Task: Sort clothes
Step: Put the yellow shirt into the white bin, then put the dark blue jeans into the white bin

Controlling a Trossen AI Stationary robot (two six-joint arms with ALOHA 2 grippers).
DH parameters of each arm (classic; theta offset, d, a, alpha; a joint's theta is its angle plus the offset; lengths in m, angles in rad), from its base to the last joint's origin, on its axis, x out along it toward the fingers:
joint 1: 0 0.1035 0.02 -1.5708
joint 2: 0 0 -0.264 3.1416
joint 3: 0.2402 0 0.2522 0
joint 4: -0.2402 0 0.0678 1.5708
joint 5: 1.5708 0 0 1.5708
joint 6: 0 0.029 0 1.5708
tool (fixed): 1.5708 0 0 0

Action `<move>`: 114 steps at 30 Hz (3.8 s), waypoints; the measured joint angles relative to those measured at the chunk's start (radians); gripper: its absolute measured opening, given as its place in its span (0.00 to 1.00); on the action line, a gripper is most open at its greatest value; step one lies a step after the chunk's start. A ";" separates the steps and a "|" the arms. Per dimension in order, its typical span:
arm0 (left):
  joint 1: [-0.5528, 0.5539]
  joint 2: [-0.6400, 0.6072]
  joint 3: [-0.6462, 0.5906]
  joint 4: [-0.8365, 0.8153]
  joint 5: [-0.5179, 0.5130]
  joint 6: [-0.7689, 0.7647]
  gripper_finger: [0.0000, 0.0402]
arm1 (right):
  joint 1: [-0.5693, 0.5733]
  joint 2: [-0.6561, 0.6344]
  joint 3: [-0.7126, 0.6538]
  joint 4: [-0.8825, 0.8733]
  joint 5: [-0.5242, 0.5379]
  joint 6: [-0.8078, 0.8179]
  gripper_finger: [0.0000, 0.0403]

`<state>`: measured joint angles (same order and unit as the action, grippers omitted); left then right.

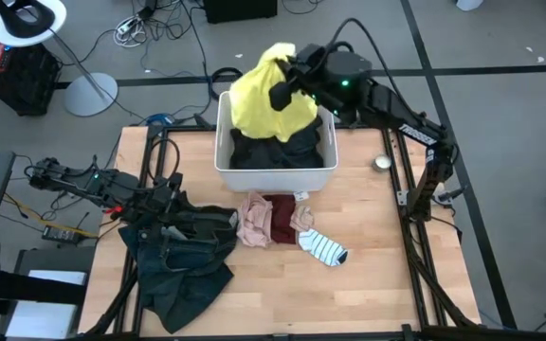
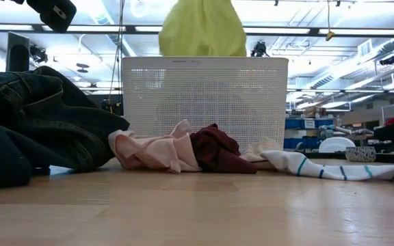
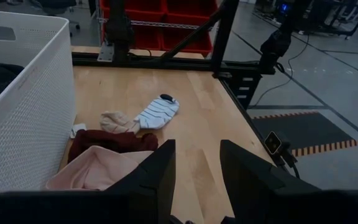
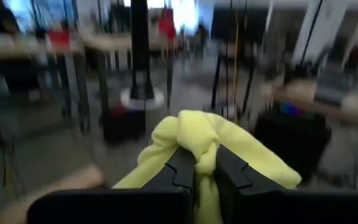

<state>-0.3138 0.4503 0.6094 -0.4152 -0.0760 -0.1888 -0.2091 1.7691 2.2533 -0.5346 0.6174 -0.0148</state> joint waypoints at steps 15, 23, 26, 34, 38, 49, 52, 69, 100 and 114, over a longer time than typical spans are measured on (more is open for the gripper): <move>-0.003 0.000 0.000 0.032 0.115 0.055 0.33 | -0.035 0.000 -0.274 -0.349 -0.151 0.440 0.12; -0.003 0.000 0.000 0.029 0.117 0.055 0.33 | -0.040 0.000 -0.434 -0.324 -0.190 0.614 0.21; -0.003 0.000 0.000 0.029 0.115 0.055 0.33 | -0.049 0.001 -0.464 -0.335 -0.249 0.665 0.25; -0.003 0.000 0.000 0.029 0.115 0.054 0.33 | -0.061 -0.002 -0.428 -0.355 -0.290 0.607 0.37; -0.003 0.001 0.000 0.056 0.089 0.053 0.33 | -0.061 -0.005 -0.385 -0.361 -0.290 0.548 0.41; -0.002 0.001 0.000 0.141 -0.016 0.001 0.33 | -0.057 -0.007 -0.198 -0.513 -0.290 0.446 0.50; -0.002 0.001 0.000 0.143 -0.071 -0.027 0.33 | -0.047 -0.008 -0.149 -0.599 -0.312 0.442 0.51; -0.002 0.064 0.146 0.108 -0.206 -0.190 0.33 | 0.236 -0.050 -0.110 -0.795 -0.298 0.379 0.49; -0.181 0.515 0.450 -0.040 -0.543 -0.457 0.33 | 0.687 -0.457 -1.021 -0.439 -0.246 0.646 0.42; -0.184 0.614 0.642 -0.754 -0.471 -0.740 0.33 | 0.740 -0.579 -1.336 -0.029 -0.281 0.817 0.41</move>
<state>-0.4976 1.0639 1.2510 -1.1688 -0.5472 -0.9283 0.5304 1.1906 0.9178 -0.5640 0.3366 0.8023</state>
